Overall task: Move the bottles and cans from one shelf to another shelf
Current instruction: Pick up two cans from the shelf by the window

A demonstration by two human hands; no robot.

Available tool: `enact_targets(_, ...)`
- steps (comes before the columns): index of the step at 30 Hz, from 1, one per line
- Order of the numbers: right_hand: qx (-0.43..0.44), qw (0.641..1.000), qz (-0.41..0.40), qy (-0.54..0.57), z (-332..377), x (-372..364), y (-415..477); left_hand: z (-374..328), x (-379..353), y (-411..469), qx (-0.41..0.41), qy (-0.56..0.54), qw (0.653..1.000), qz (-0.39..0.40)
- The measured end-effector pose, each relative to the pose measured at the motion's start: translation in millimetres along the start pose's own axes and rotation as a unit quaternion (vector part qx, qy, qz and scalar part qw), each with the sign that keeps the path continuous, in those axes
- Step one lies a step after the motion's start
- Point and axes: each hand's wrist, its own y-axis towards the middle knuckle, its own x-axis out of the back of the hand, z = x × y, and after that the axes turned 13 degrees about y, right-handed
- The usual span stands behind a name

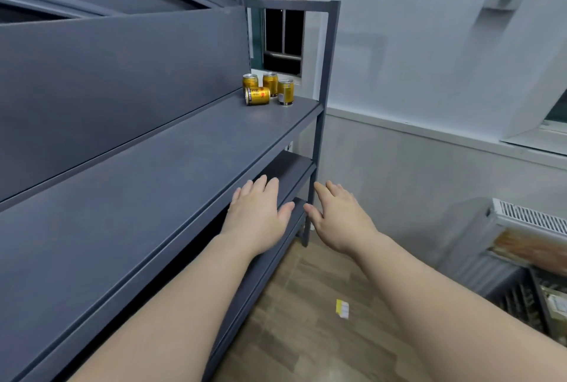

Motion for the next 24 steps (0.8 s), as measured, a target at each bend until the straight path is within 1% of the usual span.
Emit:
enact_targets(7, -0.002, 1.000, 0.006, 0.004, -36.4, 12.8, 83.9, -7.3, -15.2, 90.0, 0.009, 0.007, 1.000, 0.015)
enact_targets(11, 0.016, 1.000, 0.000, 0.008, -66.1, 29.3, 144.5, -22.7, -18.7, 152.3, 0.018, 0.017, 1.000, 0.000)
enact_targets(19, 0.041, 0.999, 0.016, 0.030, -114.1, 73.6, 255.1, -49.3, -17.3, 266.3, 0.063, 0.024, 0.998, -0.003)
enact_targets(24, 0.054, 0.997, 0.032, 0.039, -127.5, 80.1, 313.6, -44.2, -26.6, 320.1, 0.090, 0.033, 0.995, 0.009)
